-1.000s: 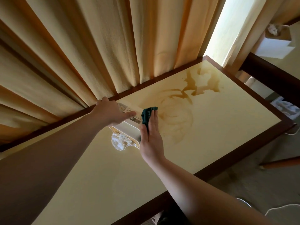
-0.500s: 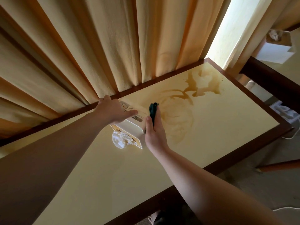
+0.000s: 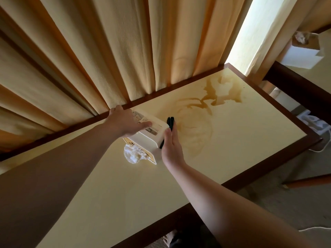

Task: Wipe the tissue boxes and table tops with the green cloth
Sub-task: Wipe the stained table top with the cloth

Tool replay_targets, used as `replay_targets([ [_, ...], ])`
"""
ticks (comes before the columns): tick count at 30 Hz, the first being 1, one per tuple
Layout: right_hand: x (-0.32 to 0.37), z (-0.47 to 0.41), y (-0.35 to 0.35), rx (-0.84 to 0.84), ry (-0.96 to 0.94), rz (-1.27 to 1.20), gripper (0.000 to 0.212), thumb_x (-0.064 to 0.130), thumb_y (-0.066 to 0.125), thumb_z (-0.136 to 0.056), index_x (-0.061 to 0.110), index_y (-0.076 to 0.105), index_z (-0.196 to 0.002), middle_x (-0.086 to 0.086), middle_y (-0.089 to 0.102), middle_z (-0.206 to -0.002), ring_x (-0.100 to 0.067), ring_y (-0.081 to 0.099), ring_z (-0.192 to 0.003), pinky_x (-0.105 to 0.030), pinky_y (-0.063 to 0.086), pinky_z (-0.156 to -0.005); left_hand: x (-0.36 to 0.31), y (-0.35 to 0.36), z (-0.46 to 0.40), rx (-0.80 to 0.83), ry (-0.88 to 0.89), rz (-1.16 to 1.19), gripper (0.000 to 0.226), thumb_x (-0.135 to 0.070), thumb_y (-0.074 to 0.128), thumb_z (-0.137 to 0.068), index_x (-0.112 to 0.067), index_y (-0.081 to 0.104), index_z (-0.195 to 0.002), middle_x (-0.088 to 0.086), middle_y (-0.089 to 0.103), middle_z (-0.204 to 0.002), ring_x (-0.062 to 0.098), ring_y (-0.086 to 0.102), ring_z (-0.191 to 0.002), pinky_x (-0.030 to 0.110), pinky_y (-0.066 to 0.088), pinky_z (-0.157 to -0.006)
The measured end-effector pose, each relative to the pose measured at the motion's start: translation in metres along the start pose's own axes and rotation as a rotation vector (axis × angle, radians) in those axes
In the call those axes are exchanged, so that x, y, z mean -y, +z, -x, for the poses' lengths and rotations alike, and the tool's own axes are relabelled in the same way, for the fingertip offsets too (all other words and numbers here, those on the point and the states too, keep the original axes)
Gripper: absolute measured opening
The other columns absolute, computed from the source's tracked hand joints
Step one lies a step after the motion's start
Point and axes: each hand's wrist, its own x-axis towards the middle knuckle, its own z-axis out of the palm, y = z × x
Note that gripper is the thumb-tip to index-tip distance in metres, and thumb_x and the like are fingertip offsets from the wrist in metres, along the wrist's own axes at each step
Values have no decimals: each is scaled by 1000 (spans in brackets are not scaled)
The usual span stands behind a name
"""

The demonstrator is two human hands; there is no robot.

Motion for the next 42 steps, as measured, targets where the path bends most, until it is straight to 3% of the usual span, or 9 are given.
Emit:
replay_targets([
  [2, -9, 4, -6, 29, 68, -43, 51, 46, 30, -112, 47, 22, -162, 51, 39, -134, 21, 45, -126, -17, 37, -105, 1, 0, 0, 14, 20, 11, 111, -96, 41, -69, -9, 54, -135, 20, 44, -135, 36, 39, -129, 45, 39, -104],
  [6, -9, 3, -13, 36, 118, -139, 45, 45, 40, -110, 47, 42, -155, 31, 50, -148, 11, 48, -132, -29, 42, -115, 4, -10, -3, 55, 79, 8, 122, -98, 38, -59, -12, 47, -146, 19, 43, -138, 37, 42, -129, 47, 42, -106],
  [11, 13, -1, -18, 85, 216, -232, 43, 39, 49, -110, 37, 49, -152, 24, 61, -132, 15, 58, -105, -11, 48, -76, 18, -15, -12, 91, 219, 108, 120, -81, 62, -75, -22, 9, -165, 12, 25, -165, 36, 23, -151, 50, 25, -122],
  [14, 19, 1, -19, 72, 365, -292, 42, 46, 53, -106, 39, 53, -148, 16, 65, -125, -3, 62, -107, -29, 51, -92, 11, -16, -4, 61, 281, 214, 104, -55, 75, -87, -22, 14, -165, 4, 20, -170, 28, 17, -156, 49, 9, -126],
  [18, 22, 1, -29, 86, 510, -394, 36, 48, 62, -101, 30, 63, -133, 5, 73, -118, -19, 70, -109, -43, 56, -97, -8, 6, 9, -123, 186, 132, 107, -91, 57, -68, -19, 43, -145, 9, 47, -145, 33, 42, -132, 50, 36, -112],
  [21, 20, -4, -43, 108, 527, -431, 40, 47, 70, -96, 28, 64, -130, -2, 74, -122, -25, 71, -112, -50, 54, -104, -11, 21, 16, -144, 141, 212, 102, -78, 65, -76, -20, 34, -154, 6, 35, -156, 33, 35, -140, 49, 35, -115],
  [26, 20, -13, -63, 199, 488, -416, 48, 43, 76, -92, 28, 63, -135, 0, 74, -125, -25, 70, -116, -50, 54, -103, -13, 21, 26, -177, 129, 193, 95, -67, 64, -86, -23, 24, -161, 5, 21, -166, 32, 17, -152, 52, 17, -125],
  [35, 18, -16, -31, 298, 343, -126, 38, 37, 86, -82, 38, 66, -115, 10, 77, -109, -16, 72, -105, -43, 58, -98, -26, 25, 44, -150, 21, 411, 64, -38, 52, -102, -31, 29, -162, -5, 23, -169, 30, 20, -151, 45, 20, -123],
  [42, 10, -21, -20, 281, 429, -166, 17, 31, 71, -95, 38, 63, -109, 2, 71, -115, -21, 68, -108, -48, 57, -100, -16, 54, 80, -643, -260, 792, 18, -22, 55, -97, -21, 61, -113, -7, 58, -111, 13, 54, -99, 32, 48, -83],
])
